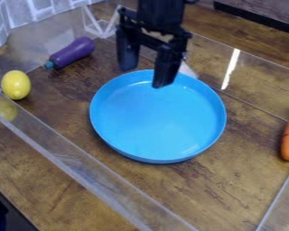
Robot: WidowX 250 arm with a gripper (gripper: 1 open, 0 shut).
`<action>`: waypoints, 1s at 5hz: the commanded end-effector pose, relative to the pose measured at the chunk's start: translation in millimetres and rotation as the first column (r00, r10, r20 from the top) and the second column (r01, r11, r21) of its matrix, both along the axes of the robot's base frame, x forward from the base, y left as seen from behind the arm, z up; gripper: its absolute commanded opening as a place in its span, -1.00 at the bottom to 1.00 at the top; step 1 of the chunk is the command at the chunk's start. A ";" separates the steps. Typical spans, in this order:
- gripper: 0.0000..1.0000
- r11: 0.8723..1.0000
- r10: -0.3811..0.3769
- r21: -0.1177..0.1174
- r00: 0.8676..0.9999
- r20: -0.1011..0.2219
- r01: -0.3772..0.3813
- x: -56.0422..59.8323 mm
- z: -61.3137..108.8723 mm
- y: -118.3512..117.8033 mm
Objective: Move the carrot to the right side
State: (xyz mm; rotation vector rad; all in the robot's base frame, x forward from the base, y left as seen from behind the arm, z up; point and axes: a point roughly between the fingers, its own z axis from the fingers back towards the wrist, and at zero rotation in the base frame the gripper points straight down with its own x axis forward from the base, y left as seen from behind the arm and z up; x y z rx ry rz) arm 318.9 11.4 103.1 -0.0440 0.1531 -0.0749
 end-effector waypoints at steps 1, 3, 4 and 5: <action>1.00 1.000 -0.004 -0.004 0.998 0.065 0.004 19.9 7.7 -5.7; 1.00 0.991 -0.129 -0.014 0.990 0.062 0.130 26.7 -1.7 -36.5; 1.00 0.987 -0.156 -0.020 0.985 0.076 0.158 27.6 -11.8 -54.9; 1.00 0.983 -0.180 -0.026 0.979 0.099 0.184 31.1 -20.5 -73.8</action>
